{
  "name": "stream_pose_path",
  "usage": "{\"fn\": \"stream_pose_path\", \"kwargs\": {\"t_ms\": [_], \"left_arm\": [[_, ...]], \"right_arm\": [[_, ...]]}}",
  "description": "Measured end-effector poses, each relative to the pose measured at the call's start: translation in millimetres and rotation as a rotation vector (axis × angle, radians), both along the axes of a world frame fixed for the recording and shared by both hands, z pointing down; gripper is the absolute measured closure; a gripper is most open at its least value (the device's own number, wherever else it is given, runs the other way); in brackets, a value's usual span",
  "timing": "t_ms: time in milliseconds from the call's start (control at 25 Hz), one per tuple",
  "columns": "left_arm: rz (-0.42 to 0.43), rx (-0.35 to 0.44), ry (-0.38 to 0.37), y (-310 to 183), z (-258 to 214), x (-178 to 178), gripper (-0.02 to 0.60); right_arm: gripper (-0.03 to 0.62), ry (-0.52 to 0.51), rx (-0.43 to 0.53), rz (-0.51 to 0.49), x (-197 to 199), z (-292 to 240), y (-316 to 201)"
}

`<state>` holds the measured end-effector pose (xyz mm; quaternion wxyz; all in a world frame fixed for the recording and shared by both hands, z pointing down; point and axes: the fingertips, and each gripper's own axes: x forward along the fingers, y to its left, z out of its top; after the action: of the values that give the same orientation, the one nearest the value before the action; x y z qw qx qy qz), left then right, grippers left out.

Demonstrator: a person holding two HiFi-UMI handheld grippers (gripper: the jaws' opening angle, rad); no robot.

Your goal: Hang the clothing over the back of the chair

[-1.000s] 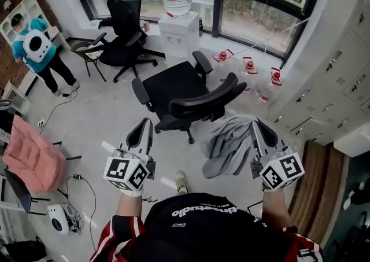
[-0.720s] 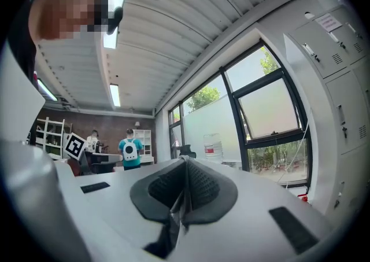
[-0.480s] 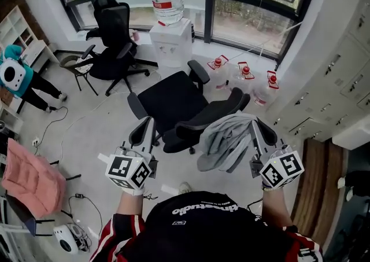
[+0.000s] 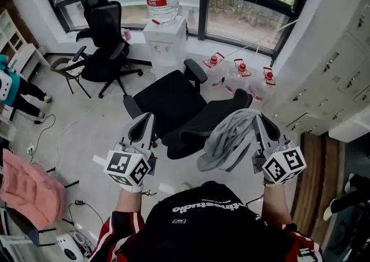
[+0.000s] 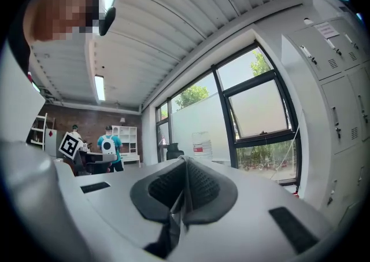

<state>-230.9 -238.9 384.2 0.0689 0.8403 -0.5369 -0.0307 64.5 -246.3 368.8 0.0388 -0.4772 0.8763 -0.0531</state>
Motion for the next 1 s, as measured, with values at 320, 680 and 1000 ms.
{"fn": "stream_pose_path", "kwargs": {"t_ms": [320, 680, 1000], "left_arm": [[0.017, -0.017, 0.014, -22, 8, 1, 0.554], [0.005, -0.013, 0.0, -47, -1, 15, 0.554], [-0.026, -0.007, 0.006, -66, -1, 20, 0.554]], "right_arm": [[0.572, 0.021, -0.015, -0.001, -4, 1, -17], [0.571, 0.03, -0.024, -0.089, -17, -4, -53], [0.572, 0.035, -0.052, -0.171, -36, -3, -87]]}}
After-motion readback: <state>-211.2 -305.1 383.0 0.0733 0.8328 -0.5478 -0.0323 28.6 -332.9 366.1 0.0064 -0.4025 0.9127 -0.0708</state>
